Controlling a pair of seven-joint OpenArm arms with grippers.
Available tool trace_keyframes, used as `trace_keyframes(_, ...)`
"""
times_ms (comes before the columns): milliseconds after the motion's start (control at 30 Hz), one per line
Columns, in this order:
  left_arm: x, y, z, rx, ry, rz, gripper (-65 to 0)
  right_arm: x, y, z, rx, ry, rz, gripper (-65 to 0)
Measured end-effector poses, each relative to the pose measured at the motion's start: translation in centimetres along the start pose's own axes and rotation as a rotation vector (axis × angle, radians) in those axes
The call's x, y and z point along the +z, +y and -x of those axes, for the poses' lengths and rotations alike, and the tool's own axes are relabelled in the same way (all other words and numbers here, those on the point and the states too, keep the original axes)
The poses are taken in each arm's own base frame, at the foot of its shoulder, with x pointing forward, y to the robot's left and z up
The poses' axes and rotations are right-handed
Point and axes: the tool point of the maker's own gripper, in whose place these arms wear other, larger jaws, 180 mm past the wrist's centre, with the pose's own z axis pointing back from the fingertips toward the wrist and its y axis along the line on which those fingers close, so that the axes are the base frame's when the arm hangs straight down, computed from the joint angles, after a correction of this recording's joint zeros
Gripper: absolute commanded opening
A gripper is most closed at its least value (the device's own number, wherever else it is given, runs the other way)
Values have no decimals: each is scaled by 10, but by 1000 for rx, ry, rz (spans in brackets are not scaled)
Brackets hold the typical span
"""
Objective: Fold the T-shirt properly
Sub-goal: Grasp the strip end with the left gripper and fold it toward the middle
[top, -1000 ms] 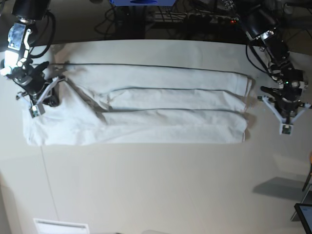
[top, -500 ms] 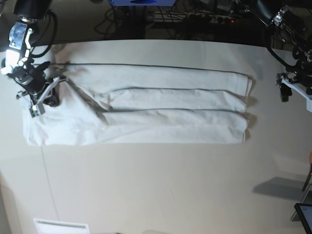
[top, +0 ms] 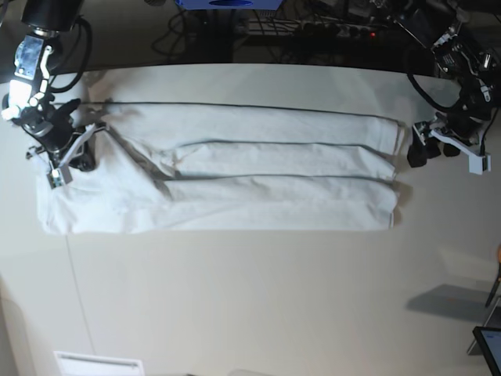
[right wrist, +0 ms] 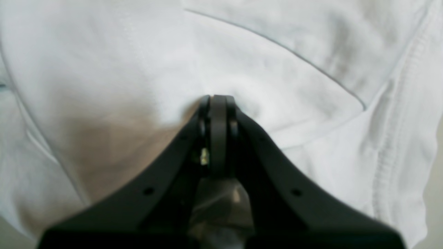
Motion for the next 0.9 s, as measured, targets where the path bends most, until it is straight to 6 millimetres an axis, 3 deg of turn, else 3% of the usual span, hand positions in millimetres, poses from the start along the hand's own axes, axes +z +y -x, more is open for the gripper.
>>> trace_keyframes(233, -22, -50, -23, -15, -56, 182, -2, 0, 0, 0, 0, -1, 0, -643)
trace_keyframes(467, -51, -52, 4, 120, -36, 229, -10, 0, 0, 0, 0, 0, 0, -643)
trace_keyframes(733, -78, -77, 5, 171, -88, 327, -173, 0, 0, 0, 0, -2, -1, -643)
trace_keyframes(900, -90, -88, 9, 198, -66, 363, -333, 0, 0, 0, 0, -2, -1, -643)
